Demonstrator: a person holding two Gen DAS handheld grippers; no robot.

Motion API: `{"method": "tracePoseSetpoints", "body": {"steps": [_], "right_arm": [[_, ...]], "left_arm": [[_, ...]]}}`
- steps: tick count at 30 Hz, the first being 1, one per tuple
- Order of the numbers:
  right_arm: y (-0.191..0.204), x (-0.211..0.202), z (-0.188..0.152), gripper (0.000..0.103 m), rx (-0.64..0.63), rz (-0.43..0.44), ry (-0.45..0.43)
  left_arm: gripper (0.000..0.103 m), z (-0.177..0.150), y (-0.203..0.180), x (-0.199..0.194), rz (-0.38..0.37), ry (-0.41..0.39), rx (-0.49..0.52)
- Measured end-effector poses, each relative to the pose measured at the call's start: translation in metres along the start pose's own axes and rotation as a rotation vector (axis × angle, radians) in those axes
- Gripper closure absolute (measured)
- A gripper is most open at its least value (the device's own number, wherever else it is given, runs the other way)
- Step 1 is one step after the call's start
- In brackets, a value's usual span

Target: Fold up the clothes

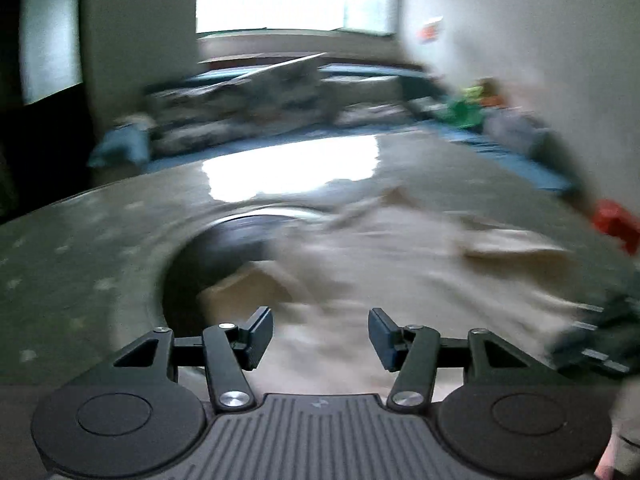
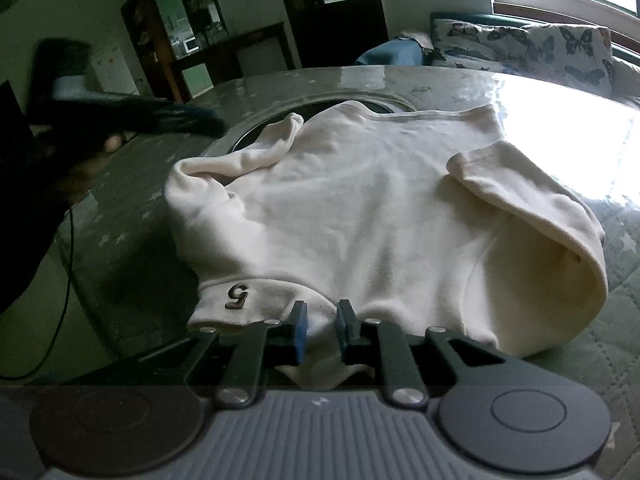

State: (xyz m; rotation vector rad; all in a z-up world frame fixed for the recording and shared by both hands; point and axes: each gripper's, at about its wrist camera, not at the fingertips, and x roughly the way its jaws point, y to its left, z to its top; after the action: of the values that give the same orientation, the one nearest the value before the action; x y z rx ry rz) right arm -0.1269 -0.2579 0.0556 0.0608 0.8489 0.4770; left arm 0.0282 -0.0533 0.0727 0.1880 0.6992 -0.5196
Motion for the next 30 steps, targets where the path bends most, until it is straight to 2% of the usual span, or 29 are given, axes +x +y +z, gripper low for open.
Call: {"method": "tracePoseSetpoints", "body": {"steps": [1, 2, 7, 12, 19, 20, 22, 23, 25, 30], "right_arm": [[0.0, 0.0, 0.0, 0.086, 0.002, 0.0, 0.0], [0.0, 0.0, 0.0, 0.086, 0.004, 0.001, 0.0], [0.0, 0.0, -0.001, 0.085, 0.016, 0.002, -0.002], [0.0, -0.001, -0.002, 0.084, 0.025, 0.004, -0.002], [0.0, -0.001, -0.003, 0.084, 0.035, 0.005, -0.007], [0.0, -0.001, -0.003, 0.084, 0.037, 0.005, -0.008], [0.0, -0.002, -0.003, 0.084, 0.039, 0.004, -0.009], [0.0, -0.002, -0.003, 0.084, 0.039, 0.004, -0.01], [0.0, -0.001, -0.003, 0.084, 0.04, 0.003, -0.011], [0.0, -0.001, -0.004, 0.084, 0.04, 0.0, -0.016]], "left_arm": [[0.056, 0.002, 0.005, 0.01, 0.031, 0.015, -0.007], [0.057, 0.003, 0.01, 0.021, 0.063, 0.029, -0.014], [0.061, 0.005, 0.027, 0.056, 0.132, 0.061, -0.074], [0.061, 0.004, 0.047, 0.068, 0.118, 0.054, -0.191], [0.063, 0.004, 0.047, 0.083, 0.112, 0.063, -0.194], [0.064, 0.003, 0.046, 0.083, 0.112, 0.06, -0.192], [0.085, 0.003, 0.044, 0.084, 0.108, 0.053, -0.192], [0.088, 0.002, 0.043, 0.083, 0.104, 0.051, -0.197], [0.092, 0.0, 0.041, 0.079, 0.123, 0.033, -0.191], [0.093, -0.003, 0.041, 0.047, 0.225, -0.04, -0.208]]}}
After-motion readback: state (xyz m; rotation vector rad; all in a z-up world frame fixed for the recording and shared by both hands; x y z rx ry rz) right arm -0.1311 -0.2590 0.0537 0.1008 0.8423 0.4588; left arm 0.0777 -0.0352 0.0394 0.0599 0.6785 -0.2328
